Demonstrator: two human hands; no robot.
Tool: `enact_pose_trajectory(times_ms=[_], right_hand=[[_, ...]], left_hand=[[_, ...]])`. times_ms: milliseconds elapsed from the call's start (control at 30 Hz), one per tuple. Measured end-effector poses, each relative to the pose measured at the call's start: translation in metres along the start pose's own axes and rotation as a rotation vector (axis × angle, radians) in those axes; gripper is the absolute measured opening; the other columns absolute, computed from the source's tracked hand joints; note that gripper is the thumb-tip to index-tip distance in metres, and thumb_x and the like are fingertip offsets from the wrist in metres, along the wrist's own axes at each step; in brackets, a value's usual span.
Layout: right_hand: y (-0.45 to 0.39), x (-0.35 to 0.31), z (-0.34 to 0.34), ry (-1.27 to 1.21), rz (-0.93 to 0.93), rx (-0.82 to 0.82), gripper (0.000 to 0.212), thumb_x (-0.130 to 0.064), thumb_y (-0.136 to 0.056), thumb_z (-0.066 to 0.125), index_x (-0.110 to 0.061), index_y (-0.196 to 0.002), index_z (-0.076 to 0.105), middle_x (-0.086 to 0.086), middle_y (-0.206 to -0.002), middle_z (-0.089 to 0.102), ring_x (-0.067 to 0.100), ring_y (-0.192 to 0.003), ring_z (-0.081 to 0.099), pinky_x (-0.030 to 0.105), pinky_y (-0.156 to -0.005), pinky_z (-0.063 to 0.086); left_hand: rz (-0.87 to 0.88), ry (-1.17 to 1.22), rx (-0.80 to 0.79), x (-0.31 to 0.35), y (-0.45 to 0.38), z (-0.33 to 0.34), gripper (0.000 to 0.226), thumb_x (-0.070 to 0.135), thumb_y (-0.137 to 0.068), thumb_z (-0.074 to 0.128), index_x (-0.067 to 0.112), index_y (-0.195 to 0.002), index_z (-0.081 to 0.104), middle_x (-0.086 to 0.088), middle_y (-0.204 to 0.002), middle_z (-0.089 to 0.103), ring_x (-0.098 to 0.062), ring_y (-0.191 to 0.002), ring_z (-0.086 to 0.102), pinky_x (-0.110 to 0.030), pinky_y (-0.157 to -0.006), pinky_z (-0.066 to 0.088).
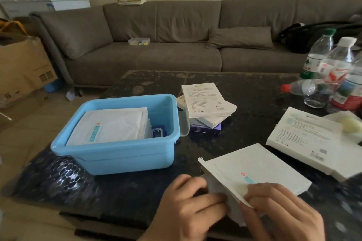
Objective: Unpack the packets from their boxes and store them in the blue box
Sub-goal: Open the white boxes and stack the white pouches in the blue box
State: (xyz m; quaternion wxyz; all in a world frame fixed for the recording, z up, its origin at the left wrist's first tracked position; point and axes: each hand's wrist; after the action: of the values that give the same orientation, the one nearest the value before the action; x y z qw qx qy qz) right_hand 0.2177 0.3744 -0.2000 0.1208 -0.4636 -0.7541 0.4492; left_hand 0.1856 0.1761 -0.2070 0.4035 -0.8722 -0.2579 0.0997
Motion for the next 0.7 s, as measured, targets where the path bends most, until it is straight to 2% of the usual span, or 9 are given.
enact_pose_trajectory(times_ms=[167,300,400,500,567,633,667,700], right_hand=[[0.0,-0.003,-0.001,-0.02,0.052,0.036,0.028,-0.032,-0.083,0.065,-0.019,-0.059,0.068,-0.014,-0.078,0.07,0.001,-0.075,0.064,0.019,-0.064,0.048],[0.003,-0.005,0.003,-0.025,0.058,0.034,0.022,-0.026,-0.081,0.068,-0.018,-0.061,0.068,-0.013,-0.079,0.069,0.008,-0.076,0.067,0.026,-0.061,0.05],[0.006,-0.005,0.005,-0.014,0.043,-0.021,0.023,-0.032,-0.083,0.067,-0.02,-0.062,0.067,-0.014,-0.081,0.068,0.008,-0.079,0.067,0.025,-0.065,0.05],[0.006,-0.006,0.009,0.014,0.01,-0.127,0.026,-0.042,-0.082,0.063,-0.025,-0.063,0.069,-0.016,-0.082,0.069,0.002,-0.084,0.063,0.019,-0.072,0.049],[0.003,-0.005,0.009,0.018,-0.005,-0.277,0.033,-0.052,-0.086,0.056,-0.031,-0.065,0.07,-0.018,-0.084,0.069,0.0,-0.088,0.063,0.017,-0.074,0.052],[0.0,-0.003,0.005,0.044,-0.007,-0.44,0.04,-0.062,-0.092,0.042,-0.038,-0.072,0.068,-0.019,-0.09,0.07,0.004,-0.094,0.063,0.027,-0.075,0.058],[-0.003,-0.005,0.001,0.046,-0.022,-0.496,0.036,-0.064,-0.093,0.04,-0.041,-0.079,0.064,-0.018,-0.093,0.071,0.006,-0.099,0.061,0.032,-0.08,0.057],[-0.003,-0.006,0.001,0.049,-0.053,-0.485,0.029,-0.063,-0.093,0.041,-0.042,-0.085,0.06,-0.016,-0.095,0.071,0.008,-0.103,0.058,0.032,-0.087,0.053]], left_hand=[[-0.042,-0.038,0.067,-0.007,0.021,-0.017,0.019,0.006,-0.088,0.063,0.022,-0.084,0.072,0.01,-0.105,0.074,-0.012,-0.067,0.06,-0.026,-0.056,0.046],[-0.172,0.066,0.162,-0.01,0.043,-0.031,0.015,0.003,-0.086,0.062,0.017,-0.086,0.058,0.004,-0.123,0.07,-0.007,-0.088,0.07,-0.022,-0.068,0.056],[-0.311,0.175,0.294,-0.012,0.051,-0.04,0.013,0.01,-0.097,0.05,0.016,-0.087,0.054,0.006,-0.122,0.068,-0.01,-0.098,0.07,-0.019,-0.073,0.055],[-0.417,0.269,0.523,-0.011,0.049,-0.049,0.018,0.005,-0.096,0.044,0.017,-0.087,0.053,0.0,-0.107,0.07,-0.022,-0.091,0.069,-0.024,-0.073,0.05],[-0.462,0.321,0.645,-0.008,0.043,-0.057,0.028,-0.005,-0.087,0.042,0.021,-0.089,0.052,-0.004,-0.099,0.069,-0.028,-0.085,0.065,-0.033,-0.068,0.045],[-0.511,0.355,0.742,-0.003,0.035,-0.064,0.042,-0.017,-0.078,0.039,0.021,-0.088,0.051,-0.008,-0.092,0.068,-0.033,-0.08,0.061,-0.041,-0.064,0.041],[-0.538,0.373,0.785,0.001,0.029,-0.068,0.045,-0.021,-0.073,0.036,0.021,-0.086,0.05,-0.009,-0.089,0.067,-0.034,-0.079,0.059,-0.043,-0.063,0.04],[-0.55,0.393,0.822,0.004,0.023,-0.073,0.046,-0.021,-0.071,0.034,0.02,-0.084,0.048,-0.009,-0.087,0.067,-0.034,-0.079,0.059,-0.044,-0.062,0.04]])
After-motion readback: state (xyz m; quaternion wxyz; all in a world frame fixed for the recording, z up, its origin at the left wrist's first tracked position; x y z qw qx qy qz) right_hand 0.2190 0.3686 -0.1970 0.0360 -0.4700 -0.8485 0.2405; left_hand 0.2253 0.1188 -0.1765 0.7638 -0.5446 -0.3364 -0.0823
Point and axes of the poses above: each hand's wrist, its own y-axis away from the middle knuckle, its own z-axis out of the palm, x = y × z
